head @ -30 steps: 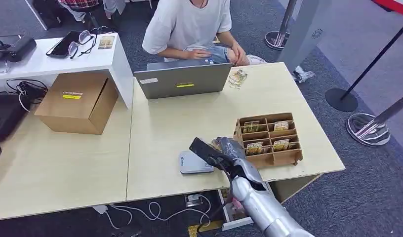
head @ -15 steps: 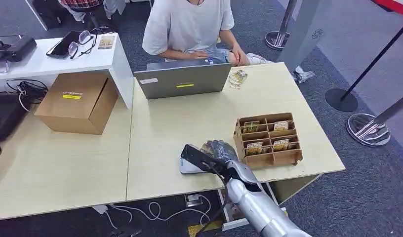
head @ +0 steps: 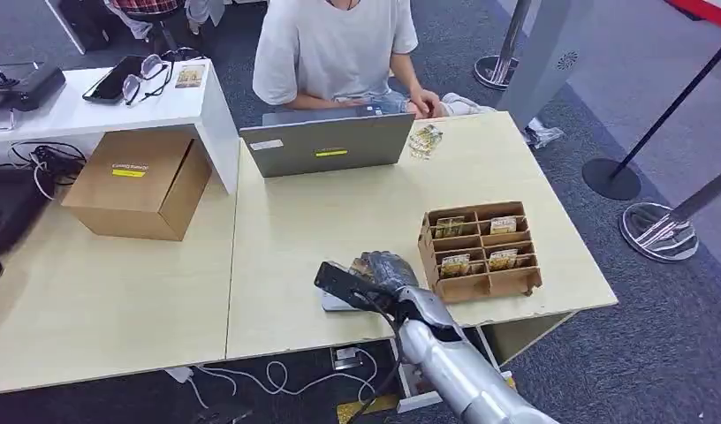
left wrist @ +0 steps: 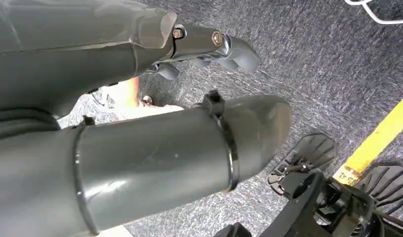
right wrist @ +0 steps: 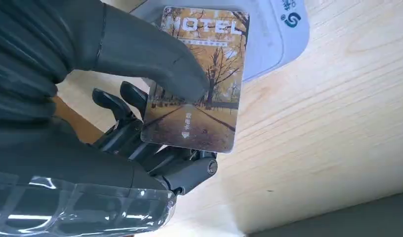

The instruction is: Pass the card to the sensor for recognition and then transmit it.

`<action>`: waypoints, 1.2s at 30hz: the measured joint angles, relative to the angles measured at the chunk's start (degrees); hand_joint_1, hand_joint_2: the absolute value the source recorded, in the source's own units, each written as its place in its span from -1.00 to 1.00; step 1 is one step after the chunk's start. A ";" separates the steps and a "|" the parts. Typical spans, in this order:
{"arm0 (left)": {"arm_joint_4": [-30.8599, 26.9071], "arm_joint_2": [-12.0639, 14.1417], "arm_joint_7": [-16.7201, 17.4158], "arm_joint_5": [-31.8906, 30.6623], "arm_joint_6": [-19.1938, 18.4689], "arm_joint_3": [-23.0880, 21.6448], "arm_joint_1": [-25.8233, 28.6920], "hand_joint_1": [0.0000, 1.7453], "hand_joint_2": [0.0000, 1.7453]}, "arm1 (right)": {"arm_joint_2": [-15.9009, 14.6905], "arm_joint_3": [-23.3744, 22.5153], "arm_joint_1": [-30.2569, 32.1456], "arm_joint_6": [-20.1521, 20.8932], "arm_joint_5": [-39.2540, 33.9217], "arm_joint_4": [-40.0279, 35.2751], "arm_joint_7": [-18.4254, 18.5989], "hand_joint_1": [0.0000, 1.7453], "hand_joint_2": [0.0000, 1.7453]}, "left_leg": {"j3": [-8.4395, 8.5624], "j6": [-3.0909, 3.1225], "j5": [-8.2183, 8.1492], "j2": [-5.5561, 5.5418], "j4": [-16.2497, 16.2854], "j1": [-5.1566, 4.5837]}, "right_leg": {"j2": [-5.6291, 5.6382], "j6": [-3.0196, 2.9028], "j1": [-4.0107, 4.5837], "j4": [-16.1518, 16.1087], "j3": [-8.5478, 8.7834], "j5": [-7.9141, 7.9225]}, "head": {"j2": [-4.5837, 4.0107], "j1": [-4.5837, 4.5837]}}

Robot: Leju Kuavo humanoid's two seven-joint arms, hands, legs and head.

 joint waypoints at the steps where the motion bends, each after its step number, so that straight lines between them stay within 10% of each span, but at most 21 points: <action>1: 0.00 0.09 -0.15 0.11 0.07 0.00 0.00 -1.00 -1.00 | -0.04 0.39 0.03 0.02 0.00 -0.53 -0.39 1.00 1.00 | 0.00 0.00 0.00 0.00 0.00 0.00 | 0.00 0.00 0.00 0.00 0.00 0.00 | 0.00 0.02; 20: 1.44 2.03 -4.15 2.73 0.15 -0.42 0.80 -1.00 -1.00 | -8.04 4.85 -1.82 5.07 -3.83 -25.71 -7.93 1.00 1.00 | 0.00 0.00 0.00 0.00 0.00 -0.01 | 0.01 0.00 -0.01 -0.02 0.00 0.00 | 0.00 0.02; 36: 3.45 1.95 -6.97 0.02 -1.07 -4.57 -1.59 -1.00 -1.00 | -9.07 4.83 -21.15 -5.88 6.45 -28.24 -12.24 1.00 1.00 | 0.01 -0.12 0.10 0.02 0.01 -0.01 | 0.04 -0.13 -0.01 0.03 0.00 0.10 | 0.00 0.02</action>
